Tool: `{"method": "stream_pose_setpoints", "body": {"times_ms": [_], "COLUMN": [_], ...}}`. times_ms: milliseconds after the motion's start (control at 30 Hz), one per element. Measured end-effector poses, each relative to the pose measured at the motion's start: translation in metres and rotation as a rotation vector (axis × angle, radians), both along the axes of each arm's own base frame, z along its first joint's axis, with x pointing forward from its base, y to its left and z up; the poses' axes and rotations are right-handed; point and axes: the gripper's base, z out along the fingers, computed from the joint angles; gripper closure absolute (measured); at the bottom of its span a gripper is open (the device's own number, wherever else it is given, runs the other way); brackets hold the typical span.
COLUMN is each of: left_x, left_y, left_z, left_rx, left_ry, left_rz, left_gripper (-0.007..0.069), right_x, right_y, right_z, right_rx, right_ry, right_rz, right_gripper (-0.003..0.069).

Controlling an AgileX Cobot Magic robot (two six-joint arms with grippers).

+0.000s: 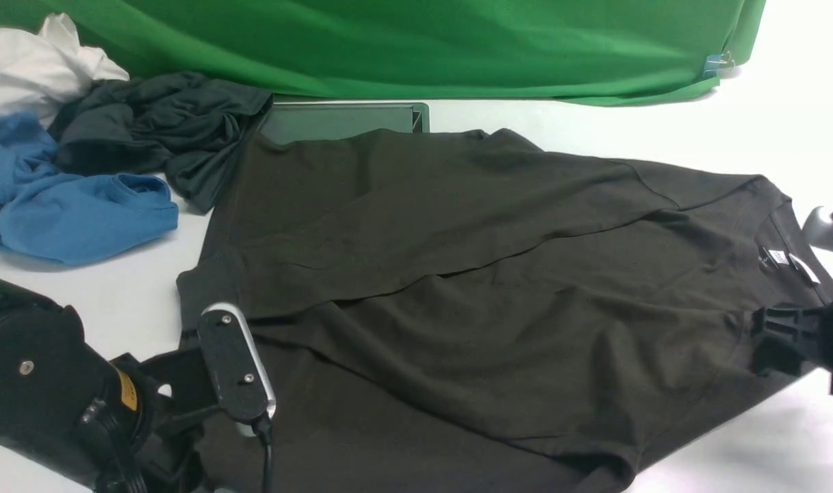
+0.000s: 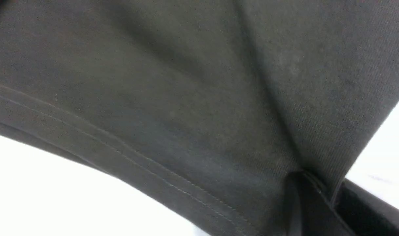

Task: Fold a long-sleeved shirt on a white desktop.
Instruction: 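Grasp the near edge of the shirt at its hem and shoulder corners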

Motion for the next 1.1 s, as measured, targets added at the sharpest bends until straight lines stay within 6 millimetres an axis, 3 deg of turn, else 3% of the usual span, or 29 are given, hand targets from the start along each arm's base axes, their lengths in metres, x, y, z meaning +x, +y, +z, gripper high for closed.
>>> {"method": "stream_pose_setpoints", "body": {"times_ms": [200,433,567,667,733,800,1100], "left_x": [0.001,0.001,0.001,0.001,0.001,0.002,-0.010], "left_y": [-0.001,-0.001,-0.001,-0.001,-0.001,-0.002,0.003], "left_z": [0.000,0.000,0.000,0.001,0.005,0.011,0.030], "left_rx": [-0.006,-0.007,-0.013,-0.011,-0.009,-0.017,-0.044], "left_ry": [-0.006,-0.007,-0.008,-0.003,0.004,-0.014,-0.084], "left_rz": [0.002,0.004,0.007,0.007,0.006,0.005,0.003], "left_gripper": [0.0598,0.0598,0.0598,0.0598,0.0598,0.0598,0.0598], "right_x": [0.012,0.022,0.026,0.027,0.025,0.022,-0.020], "right_y": [0.001,0.004,0.015,0.020,0.020,0.020,0.011], "right_z": [-0.030,-0.035,-0.036,-0.036,-0.036,-0.034,0.002], "right_rx": [0.012,0.040,0.050,0.040,0.031,0.029,-0.062], "right_ry": [0.050,0.020,-0.021,-0.032,-0.017,0.004,0.183], "right_rz": [-0.031,-0.042,0.028,0.093,0.132,0.152,0.204], "right_gripper": [0.0066,0.0085,0.0173,0.0334,0.0508,0.0575,0.0585]}}
